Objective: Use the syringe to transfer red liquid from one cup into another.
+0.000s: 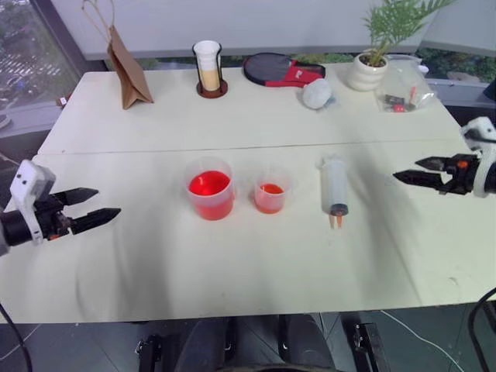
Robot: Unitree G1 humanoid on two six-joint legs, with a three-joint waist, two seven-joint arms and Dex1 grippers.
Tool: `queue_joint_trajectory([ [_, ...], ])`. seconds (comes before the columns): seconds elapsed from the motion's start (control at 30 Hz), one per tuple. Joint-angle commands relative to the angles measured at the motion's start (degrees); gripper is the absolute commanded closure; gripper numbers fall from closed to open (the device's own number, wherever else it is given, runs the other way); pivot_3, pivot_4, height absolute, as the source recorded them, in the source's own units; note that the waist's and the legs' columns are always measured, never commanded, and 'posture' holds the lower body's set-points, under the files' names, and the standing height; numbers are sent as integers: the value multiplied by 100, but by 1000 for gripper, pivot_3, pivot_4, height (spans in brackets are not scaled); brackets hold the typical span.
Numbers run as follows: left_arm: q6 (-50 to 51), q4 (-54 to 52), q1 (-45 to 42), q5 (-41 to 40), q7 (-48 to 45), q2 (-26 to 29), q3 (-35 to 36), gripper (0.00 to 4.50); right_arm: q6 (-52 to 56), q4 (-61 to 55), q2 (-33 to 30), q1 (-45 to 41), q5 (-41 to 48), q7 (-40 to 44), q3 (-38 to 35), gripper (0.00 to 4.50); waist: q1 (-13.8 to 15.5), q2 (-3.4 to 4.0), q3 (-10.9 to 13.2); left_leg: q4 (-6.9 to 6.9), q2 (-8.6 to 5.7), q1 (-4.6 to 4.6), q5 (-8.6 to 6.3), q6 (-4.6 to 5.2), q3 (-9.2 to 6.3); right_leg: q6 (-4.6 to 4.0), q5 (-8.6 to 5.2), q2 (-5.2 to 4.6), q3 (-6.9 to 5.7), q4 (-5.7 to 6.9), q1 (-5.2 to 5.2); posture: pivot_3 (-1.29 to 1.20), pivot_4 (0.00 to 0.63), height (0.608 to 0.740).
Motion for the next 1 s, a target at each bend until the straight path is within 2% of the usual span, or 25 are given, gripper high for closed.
queue_joint_trajectory([
  [0.03, -181, 34, -120, 104, 28, 1, 33, 33, -337, -172, 13, 82, -218, -317, -47, 0, 0, 0, 0, 0, 0, 0, 0, -1, 4, 0, 0, 0, 1, 1, -2, 0, 150, 737],
  [0.27, -165, -122, -76, 87, 108, -183, 45, 33, -510, -12, 192, -22, -344, -376, 3, 0, 2, -1, 0, -1, 3, 0, 5, -8, 40, 2, 1, -1, 22, 0, -10, 0, 150, 737],
  [0.5, -320, -47, -251, 225, 260, -305, -79, 33, -656, 579, 313, -592, -614, -548, 157, 0, 9, -1, 0, 0, 7, 0, 4, -8, 54, 2, 1, 1, 36, 1, -18, 0, 150, 737],
  [0.7, -475, 361, -784, 249, 137, -329, -223, 33, -887, 1256, 389, -1328, -1019, -983, 322, 0, -11, -1, 0, 1, 5, 0, 6, -10, 61, 2, 1, 0, 40, 0, -20, 0, 150, 737],
  [0.77, -526, 374, -935, 271, 134, -366, -295, 33, -491, 1597, 372, -1804, -1076, -1001, 373, 0, -22, 1, 1, 0, 6, 0, 9, -15, 66, 2, 1, 1, 43, 3, -25, 0, 150, 737],
  [0.87, -479, 269, -1354, 148, -37, -268, -388, 33, 388, 1421, 284, -2328, -1317, -149, 1023, 0, -28, -1, 2, -7, 8, 0, 8, -15, 73, 2, 1, 1, 48, 3, -30, 0, 150, 737],
  [0.93, -489, 299, -2047, 126, -255, -130, -619, 33, 1189, 1130, 473, -2664, -1374, 520, 1595, 0, -23, -10, 6, -7, 9, -1, 8, -14, 74, 3, 2, 2, 47, 2, -31, 0, 150, 737],
  [1.0, -560, 303, -2618, 227, -438, -128, -940, 33, 1850, 1240, 739, -3024, -1570, 774, 2095, 0, -25, -12, 5, 6, 12, -7, 8, -14, 73, 4, 2, 8, 45, 3, -31, 0, 150, 737],
])
